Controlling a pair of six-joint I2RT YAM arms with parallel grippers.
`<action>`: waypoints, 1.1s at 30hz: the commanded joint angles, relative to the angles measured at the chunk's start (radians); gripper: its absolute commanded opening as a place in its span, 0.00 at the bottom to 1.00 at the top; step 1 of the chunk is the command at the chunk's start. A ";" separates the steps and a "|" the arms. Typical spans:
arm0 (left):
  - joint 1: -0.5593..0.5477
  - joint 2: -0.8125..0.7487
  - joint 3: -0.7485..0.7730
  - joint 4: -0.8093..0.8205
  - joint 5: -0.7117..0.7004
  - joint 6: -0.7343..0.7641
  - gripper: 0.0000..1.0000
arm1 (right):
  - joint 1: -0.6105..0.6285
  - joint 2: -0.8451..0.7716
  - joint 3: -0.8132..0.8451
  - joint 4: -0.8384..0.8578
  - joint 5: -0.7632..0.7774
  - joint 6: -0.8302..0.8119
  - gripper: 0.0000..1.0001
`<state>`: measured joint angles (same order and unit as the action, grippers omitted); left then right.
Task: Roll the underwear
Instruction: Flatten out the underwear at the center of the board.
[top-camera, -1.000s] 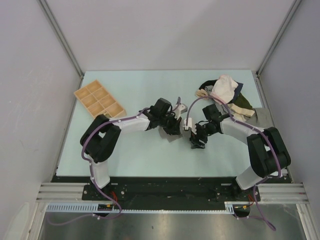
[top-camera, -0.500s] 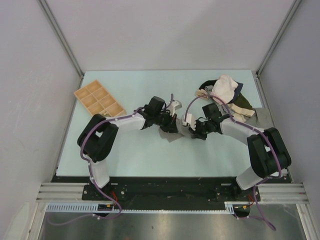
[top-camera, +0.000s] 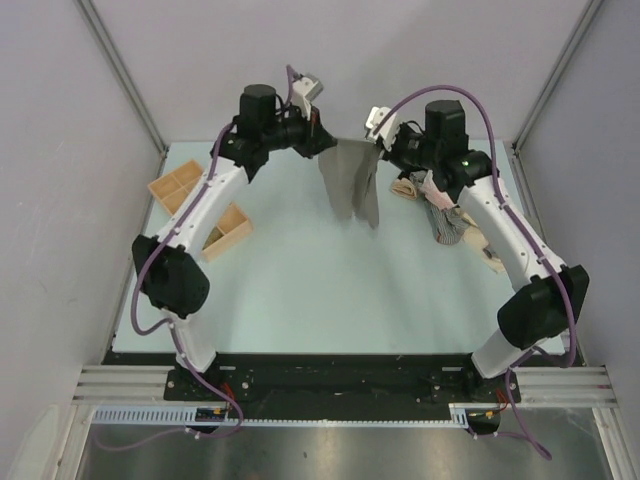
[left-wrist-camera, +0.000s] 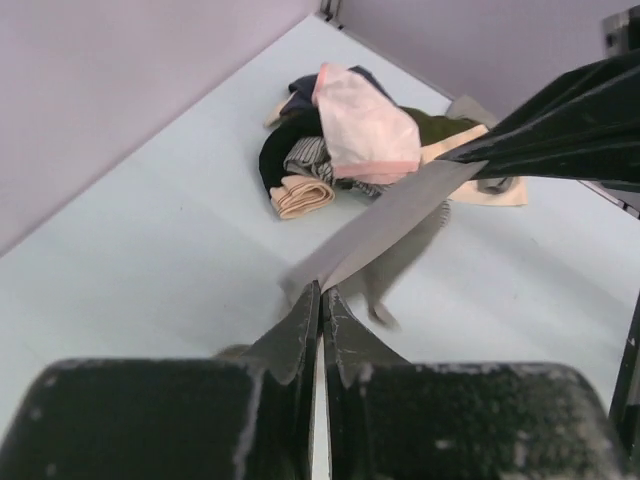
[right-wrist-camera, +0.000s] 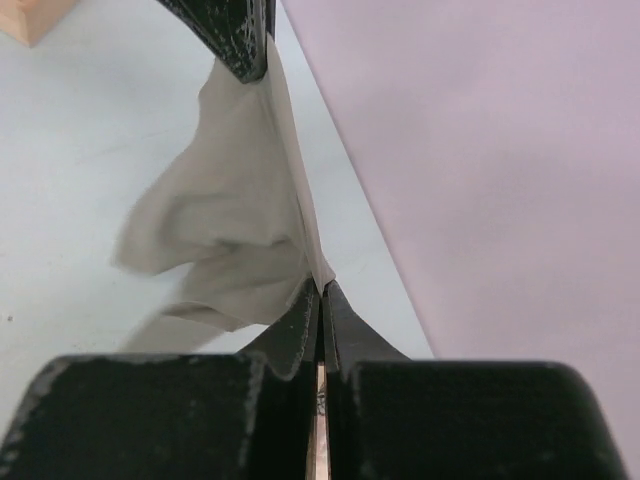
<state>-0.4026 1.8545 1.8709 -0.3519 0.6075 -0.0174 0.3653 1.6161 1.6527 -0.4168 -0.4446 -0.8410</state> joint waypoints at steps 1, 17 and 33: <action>-0.010 -0.104 0.015 -0.155 0.070 0.082 0.06 | 0.000 -0.061 0.006 -0.073 -0.020 0.028 0.00; -0.323 -0.313 -1.103 0.214 0.169 -0.314 0.11 | 0.136 -0.271 -0.796 -0.482 -0.223 -0.337 0.18; -0.193 -0.213 -0.783 0.010 -0.087 -0.159 0.60 | -0.121 -0.052 -0.571 -0.180 -0.240 0.026 0.54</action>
<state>-0.6090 1.5455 1.0927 -0.3008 0.5613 -0.1982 0.2447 1.4548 1.0195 -0.7528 -0.7048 -0.9764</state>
